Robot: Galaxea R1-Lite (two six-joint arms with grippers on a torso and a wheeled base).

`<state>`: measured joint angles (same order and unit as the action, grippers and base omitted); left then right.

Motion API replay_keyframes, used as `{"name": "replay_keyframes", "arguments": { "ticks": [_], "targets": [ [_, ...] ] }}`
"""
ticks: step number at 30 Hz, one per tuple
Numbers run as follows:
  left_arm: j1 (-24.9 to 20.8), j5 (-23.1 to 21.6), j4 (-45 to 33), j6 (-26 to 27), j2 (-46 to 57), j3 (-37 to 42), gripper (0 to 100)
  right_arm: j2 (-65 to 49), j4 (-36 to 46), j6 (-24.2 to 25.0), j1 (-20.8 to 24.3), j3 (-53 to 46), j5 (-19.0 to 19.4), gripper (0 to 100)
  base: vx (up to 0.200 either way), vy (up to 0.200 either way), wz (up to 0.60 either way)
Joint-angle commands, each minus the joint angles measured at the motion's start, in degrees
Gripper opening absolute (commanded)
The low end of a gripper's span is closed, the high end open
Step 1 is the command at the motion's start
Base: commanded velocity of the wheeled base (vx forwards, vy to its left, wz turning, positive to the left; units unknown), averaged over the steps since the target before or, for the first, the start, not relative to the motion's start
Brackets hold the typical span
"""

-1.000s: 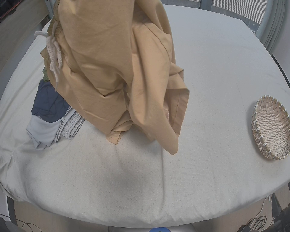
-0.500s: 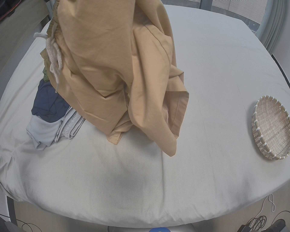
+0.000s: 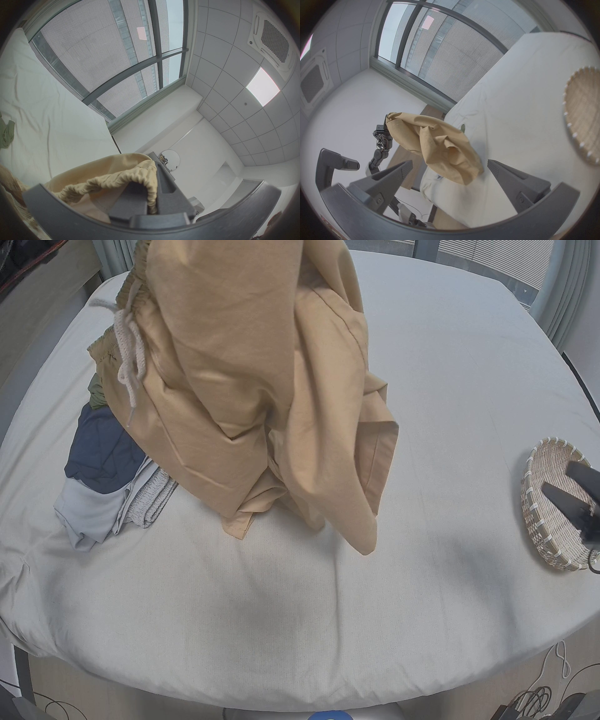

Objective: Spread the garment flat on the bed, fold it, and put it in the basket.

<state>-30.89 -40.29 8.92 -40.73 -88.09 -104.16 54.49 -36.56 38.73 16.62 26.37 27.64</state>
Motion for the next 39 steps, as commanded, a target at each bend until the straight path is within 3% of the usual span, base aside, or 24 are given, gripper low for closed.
{"name": "replay_keyframes", "arguments": {
  "ticks": [1, 3, 6, 7, 8, 10, 13, 18, 22, 30, 39],
  "targets": [
    [-1.8, 1.1, 2.1, 1.2, -4.5, 6.5, 0, 18.8, -13.8, 5.9, 8.6, -4.2, 0.8, 100, 0.0, 0.0, 0.0],
    [-1.9, 2.8, 3.2, 3.1, -6.2, 5.4, 0, 18.5, -15.3, 5.8, 8.9, -5.8, 0.2, 100, 0.0, 0.0, 0.0],
    [-2.5, 2.8, 2.7, 2.8, -7.6, -4.6, 0, 18.2, -15.6, 5.7, 9.0, -6.6, -0.3, 100, 0.0, 0.0, 0.0],
    [-3.4, 2.8, -0.7, 1.2, -9.1, -10.4, 0, 18.2, -15.6, 5.7, 8.9, -6.6, -0.3, 100, 0.0, 0.0, 0.0],
    [-3.4, 2.8, -0.7, 1.2, -9.1, -10.4, 0, 18.2, -15.6, 5.7, 8.9, -6.6, -0.3, 100, 0.0, 0.0, 0.0],
    [-4.3, 3.4, -9.3, -0.4, -9.6, -10.4, 0, 18.4, -15.6, 5.7, 9.2, -6.2, -0.3, 100, 0.0, 0.0, 0.0],
    [-4.3, 3.4, -12.4, -0.1, -9.3, -10.4, 0, 18.9, -15.6, 5.7, 10.8, -5.5, -0.3, 100, 0.0, 0.0, 0.0],
    [-4.1, 4.5, -11.4, -0.6, -6.2, -10.4, 0, 23.4, -16.9, 6.1, 11.9, -3.1, -1.4, 100, 0.0, 0.0, 0.0],
    [-4.2, 4.6, -11.5, -0.7, -6.0, -10.4, 0, 29.4, -23.7, 7.3, 12.8, -1.3, -1.6, 100, 0.0, 0.0, 0.0],
    [-4.3, 4.6, -11.6, -0.8, -3.1, -10.4, 0, 39.6, -34.9, 11.7, 14.8, 5.4, -6.5, 100, 0.0, 0.0, 0.0],
    [-4.2, 4.6, -11.4, -0.5, -1.7, -9.1, 0, 43.5, -42.0, 16.8, 14.9, 10.9, -6.7, 100, 0.0, 0.0, 0.0]
  ]
}}
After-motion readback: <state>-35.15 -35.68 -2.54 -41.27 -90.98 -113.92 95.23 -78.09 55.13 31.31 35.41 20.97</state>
